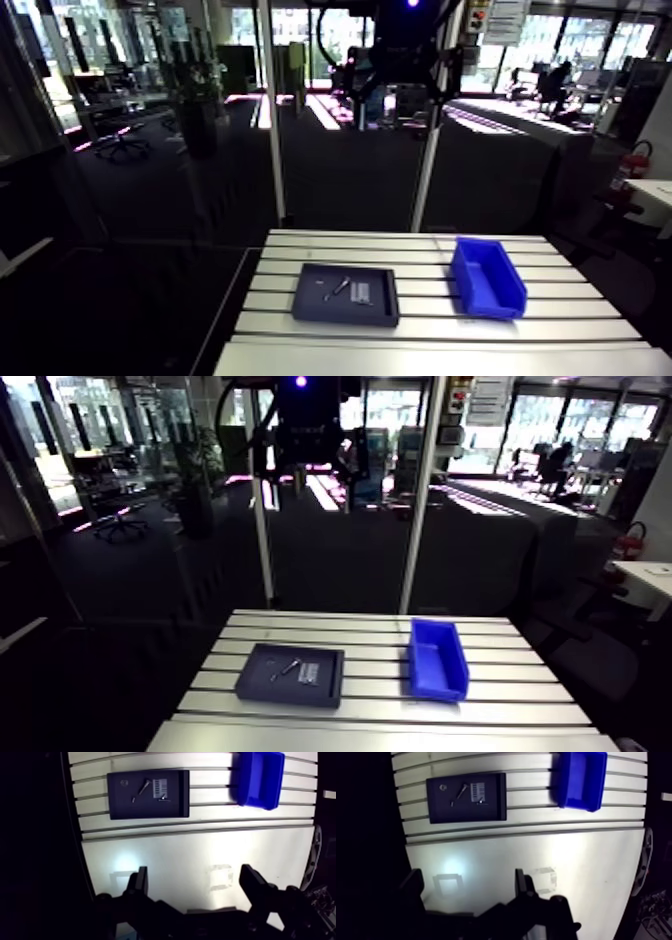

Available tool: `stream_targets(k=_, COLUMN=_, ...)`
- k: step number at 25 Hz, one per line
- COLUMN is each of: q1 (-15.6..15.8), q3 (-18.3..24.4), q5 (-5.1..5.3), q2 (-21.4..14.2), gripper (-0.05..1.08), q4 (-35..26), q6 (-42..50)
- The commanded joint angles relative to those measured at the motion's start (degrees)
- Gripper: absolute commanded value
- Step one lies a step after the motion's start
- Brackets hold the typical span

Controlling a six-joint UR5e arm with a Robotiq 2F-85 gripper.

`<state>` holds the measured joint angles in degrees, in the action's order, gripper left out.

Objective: Pick up the M10 bolt from the tray and put it into the blue bin.

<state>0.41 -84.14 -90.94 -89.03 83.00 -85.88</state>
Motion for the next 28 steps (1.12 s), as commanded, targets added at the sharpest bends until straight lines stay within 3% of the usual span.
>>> stream_targets(k=1, q1=0.1, q3=-0.1, q5=0.2, q2=0.1, gripper=0.01, q4=0.4, q6=0.1)
stream_targets(k=9, q1=0.2, q3=-0.7, q5=0.37, q2=0.7, gripper=0.01, q4=1.3, q6=3.9)
stream_targets(k=16, q1=0.6, q3=-3.7, q5=2.66, q2=2.0, gripper=0.01, q4=9.9, q6=11.6)
stream_targets(k=21, q1=0.9, q3=-7.3, q5=2.83, q2=3.6, gripper=0.01, q4=14.4, q6=16.3)
stream_targets(k=28, q1=1.9, q3=-9.9, q5=2.48, q2=7.2, gripper=0.01, q4=15.4, q6=24.1)
